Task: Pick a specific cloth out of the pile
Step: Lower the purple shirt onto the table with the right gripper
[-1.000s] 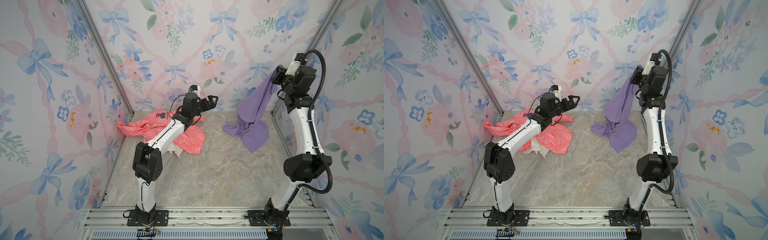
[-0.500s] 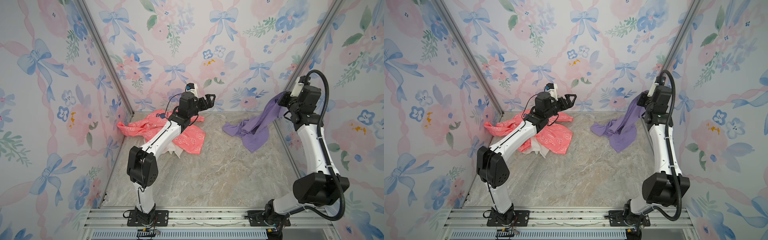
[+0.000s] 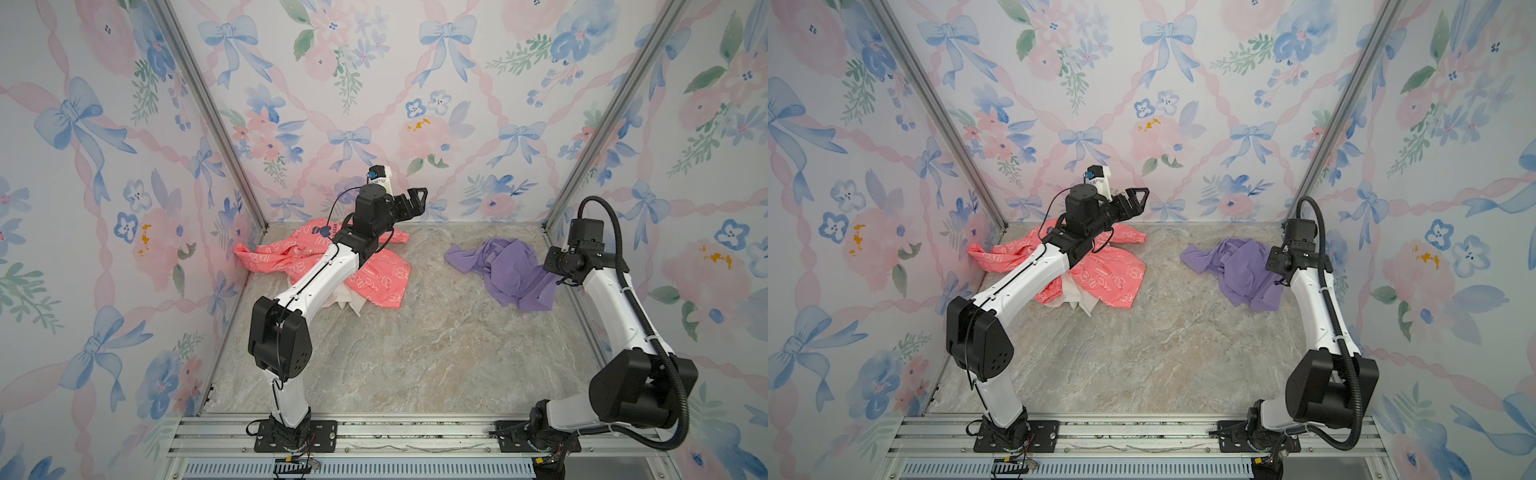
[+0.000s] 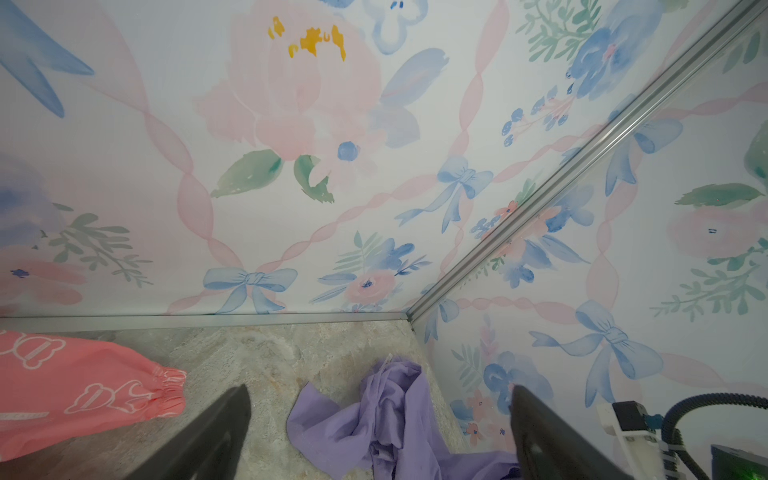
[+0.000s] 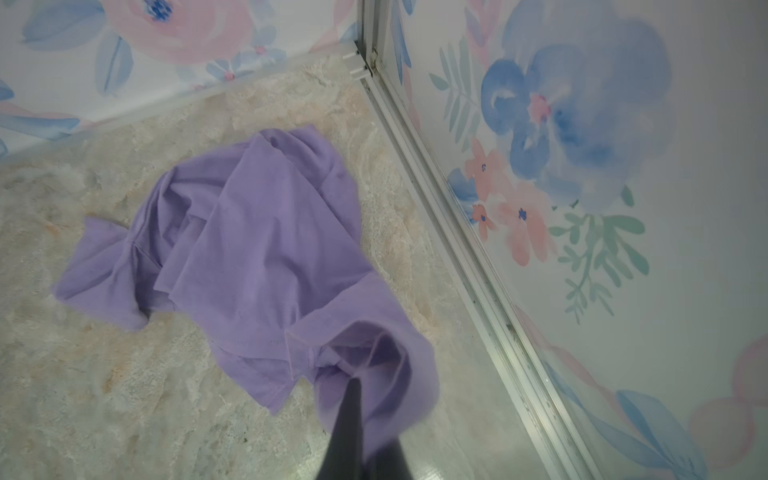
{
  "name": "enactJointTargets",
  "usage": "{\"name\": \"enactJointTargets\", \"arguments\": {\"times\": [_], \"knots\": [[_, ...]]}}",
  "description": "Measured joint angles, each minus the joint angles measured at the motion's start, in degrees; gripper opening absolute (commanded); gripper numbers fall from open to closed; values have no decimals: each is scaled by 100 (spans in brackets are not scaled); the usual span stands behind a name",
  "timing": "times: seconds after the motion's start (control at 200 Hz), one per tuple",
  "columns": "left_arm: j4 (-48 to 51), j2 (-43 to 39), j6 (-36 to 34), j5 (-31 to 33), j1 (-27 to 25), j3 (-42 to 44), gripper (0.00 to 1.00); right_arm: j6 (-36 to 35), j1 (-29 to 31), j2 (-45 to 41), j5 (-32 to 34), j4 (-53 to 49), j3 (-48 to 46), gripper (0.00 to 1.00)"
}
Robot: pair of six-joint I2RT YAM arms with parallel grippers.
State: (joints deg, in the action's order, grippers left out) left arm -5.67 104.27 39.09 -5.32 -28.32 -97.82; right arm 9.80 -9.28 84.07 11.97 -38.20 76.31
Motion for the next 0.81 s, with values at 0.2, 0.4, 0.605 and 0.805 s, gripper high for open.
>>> {"name": "enactJointTargets", "arguments": {"times": [0.2, 0.4, 0.605, 0.805], "knots": [[2, -63, -15, 59, 0, 127, 98, 273, 0, 560, 9, -610, -98, 5], [2, -118, -17, 125, 0, 232, 98, 590, -7, 1067, -205, -940, -103, 11], [2, -168, -57, 151, 2, 280, 98, 868, 120, 1602, -649, -922, 46, 16], [2, -225, -59, 155, 42, 326, 98, 1036, 645, 2133, -1008, -813, 450, 20]]}}
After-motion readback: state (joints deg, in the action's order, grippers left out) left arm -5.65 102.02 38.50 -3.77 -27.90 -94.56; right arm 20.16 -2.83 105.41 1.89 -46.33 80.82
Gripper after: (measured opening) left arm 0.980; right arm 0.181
